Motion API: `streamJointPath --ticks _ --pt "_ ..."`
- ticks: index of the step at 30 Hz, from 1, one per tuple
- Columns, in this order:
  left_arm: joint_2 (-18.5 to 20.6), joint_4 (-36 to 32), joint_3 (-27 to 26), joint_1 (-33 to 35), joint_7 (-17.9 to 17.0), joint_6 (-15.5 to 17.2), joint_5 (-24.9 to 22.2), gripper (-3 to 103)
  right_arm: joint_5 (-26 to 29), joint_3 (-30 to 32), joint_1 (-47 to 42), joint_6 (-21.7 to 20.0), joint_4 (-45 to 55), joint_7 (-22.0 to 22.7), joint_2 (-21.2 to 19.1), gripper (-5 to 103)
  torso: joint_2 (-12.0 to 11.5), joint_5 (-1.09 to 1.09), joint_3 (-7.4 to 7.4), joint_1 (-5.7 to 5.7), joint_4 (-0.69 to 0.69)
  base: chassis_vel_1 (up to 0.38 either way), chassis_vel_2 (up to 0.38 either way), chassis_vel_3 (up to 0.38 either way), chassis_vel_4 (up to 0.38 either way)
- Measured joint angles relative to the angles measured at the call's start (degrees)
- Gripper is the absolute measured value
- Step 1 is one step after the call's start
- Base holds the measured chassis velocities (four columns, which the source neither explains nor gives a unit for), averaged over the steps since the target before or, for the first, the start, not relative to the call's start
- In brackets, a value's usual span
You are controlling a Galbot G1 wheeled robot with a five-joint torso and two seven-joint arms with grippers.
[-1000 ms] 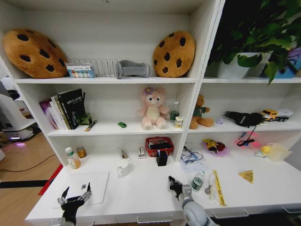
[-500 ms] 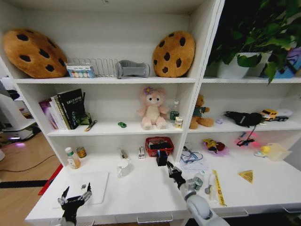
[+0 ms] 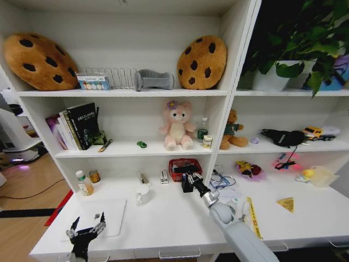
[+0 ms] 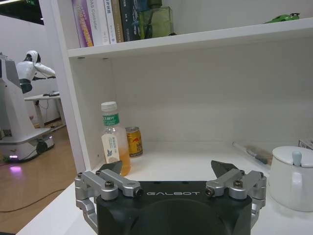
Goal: Organize the objects on the table.
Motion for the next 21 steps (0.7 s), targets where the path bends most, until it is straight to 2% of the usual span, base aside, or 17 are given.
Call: streamJointPath --ticks 9,21 --pt "0.1 -0.1 0.0 0.4 0.2 -0.1 0.0 99 -1.3 -0.9 3.8 1.6 -5.0 -0.7 1.3 13 0.0 0.0 0.0 0.0 0.0 0.0 0.0 0.0 0.0" --pt "0.2 -0.1 0.4 0.8 0.3 0.1 -0.1 99 -3.6 -2.2 9.1 4.2 -13.4 -0.8 6.1 13 0.0 0.0 -0.01 0.0 0.0 0.0 0.0 0.0 0.0"
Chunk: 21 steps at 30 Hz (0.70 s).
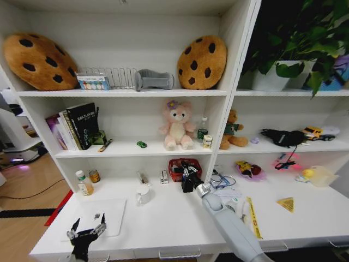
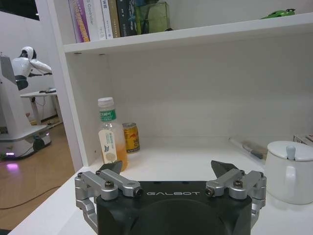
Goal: Organize the objects on the table.
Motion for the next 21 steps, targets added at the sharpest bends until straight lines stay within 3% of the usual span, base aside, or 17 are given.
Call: streamJointPath --ticks 21 --pt "0.3 0.1 -0.6 0.1 0.0 0.3 -0.5 99 -1.4 1.0 1.2 1.6 -5.1 0.0 2.2 13 0.0 0.0 0.0 0.0 0.0 0.0 0.0 0.0 0.0"
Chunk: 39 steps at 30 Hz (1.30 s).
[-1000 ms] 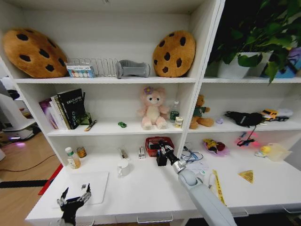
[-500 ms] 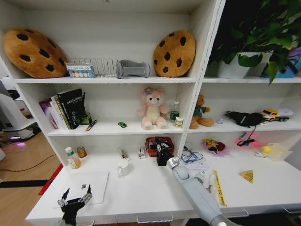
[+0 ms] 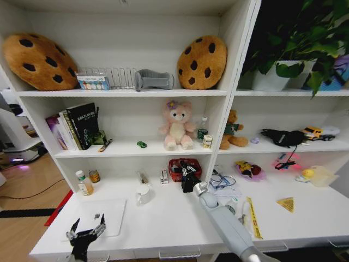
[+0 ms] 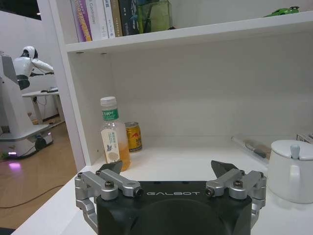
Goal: Organize the objects on the table.
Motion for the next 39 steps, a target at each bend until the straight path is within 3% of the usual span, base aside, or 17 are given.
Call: streamJointPath --ticks 10,14,17,21,23,29,31,32,33,35,39 --pt "-0.2 0.1 0.0 -0.2 0.0 0.1 -0.1 99 -0.7 0.4 1.1 0.6 -1.6 1.2 0.0 9 0.0 0.0 0.0 0.0 0.0 0.0 0.0 0.0 0.0" --pt "-0.2 0.2 0.0 -0.2 0.0 0.1 -0.1 99 -0.8 0.3 1.1 0.5 -1.4 1.2 -0.1 19 0.0 0.0 0.0 0.0 0.0 0.0 0.0 0.0 0.0" --pt "-0.2 0.3 0.0 -0.3 0.0 0.1 -0.1 99 -0.7 0.3 0.5 0.2 -0.7 1.4 -0.4 35 0.0 0.0 0.0 0.0 0.0 0.0 0.0 0.0 0.0" --pt "-0.2 0.3 0.0 -0.3 0.0 0.1 -0.1 99 -0.6 0.4 -0.1 -0.2 -0.3 1.4 -0.8 46 0.0 0.0 0.0 0.0 0.0 0.0 0.0 0.0 0.0" --pt "-0.2 0.3 0.1 -0.3 0.0 0.1 -0.1 99 -0.4 0.6 -0.4 -0.3 0.3 1.8 -1.0 57 0.0 0.0 0.0 0.0 0.0 0.0 0.0 0.0 0.0" --pt "-0.3 0.3 0.3 -0.3 0.0 0.1 0.1 99 1.3 0.6 -2.1 -1.2 4.2 2.2 -2.4 73 0.0 0.01 0.0 0.0 0.02 0.0 0.0 0.0 0.0" --pt "-0.3 0.4 0.4 -0.4 0.0 0.1 0.2 99 3.5 0.4 -4.4 -2.9 9.3 2.3 -4.3 79 0.0 0.02 0.0 0.0 0.01 0.0 0.0 0.0 0.0" --pt "-0.4 0.4 0.4 -0.4 0.0 0.1 0.2 99 6.0 0.2 -6.9 -5.0 14.4 2.6 -7.4 89 0.0 0.01 0.0 0.0 0.02 0.0 0.0 0.0 0.0" --pt "-0.4 0.4 0.4 -0.4 0.0 0.1 0.2 99 6.0 0.2 -6.9 -5.0 14.4 2.6 -7.4 89 0.0 0.01 0.0 0.0 0.02 0.0 0.0 0.0 0.0" --pt "-0.4 0.3 0.4 -0.6 0.1 0.0 0.2 99 7.9 0.1 -10.7 -7.6 21.6 3.9 -11.7 98 0.0 0.0 -0.01 -0.01 -0.03 0.0 0.0 0.0 0.0" --pt "-0.3 0.2 0.5 -0.9 0.2 -0.2 0.2 99 8.3 1.1 -15.9 -11.0 31.1 7.9 -15.0 100 0.0 0.0 -0.01 -0.01 0.0 0.0 0.0 0.0 0.0"
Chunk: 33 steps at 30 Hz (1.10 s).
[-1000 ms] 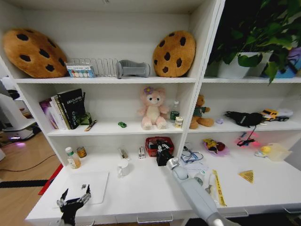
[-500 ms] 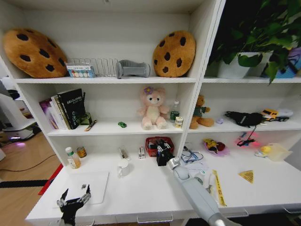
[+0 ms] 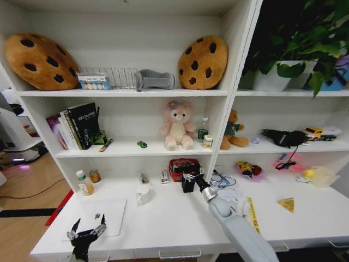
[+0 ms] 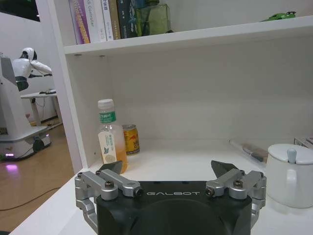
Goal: Organize the objects on the table.
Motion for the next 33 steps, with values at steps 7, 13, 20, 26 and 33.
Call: streamJointPath --ticks 7,13,20,26,33 --pt "0.7 -0.9 -0.4 -0.5 0.1 -0.3 -0.3 99 0.0 1.9 -11.2 -3.0 12.2 4.2 -2.6 100 0.0 0.01 0.0 0.0 0.0 0.0 0.0 0.0 0.0" --pt "1.7 -2.1 -1.5 -1.2 0.2 -0.6 -1.6 99 -2.1 8.9 -22.5 -4.5 21.3 5.5 -2.7 100 0.0 0.0 0.0 0.0 0.01 0.0 0.0 0.0 0.0" --pt "1.1 -4.2 -1.7 -1.6 0.1 -0.9 -2.2 99 -9.0 24.7 -42.6 -5.5 33.4 9.1 4.1 102 0.0 0.0 0.0 0.0 0.0 0.0 0.0 0.0 0.0" --pt "-1.3 -6.0 -1.4 -1.3 0.7 -2.3 -1.2 99 -14.1 35.2 -55.4 -0.9 34.9 9.7 18.8 95 0.0 -0.03 0.0 0.0 0.0 0.0 0.0 0.0 0.0" --pt "-0.2 -7.3 -2.2 -0.6 1.3 -3.3 -1.2 99 -14.7 39.7 -58.1 2.9 31.2 9.2 22.3 99 0.0 0.0 0.01 0.01 0.0 0.0 0.0 0.0 0.0"
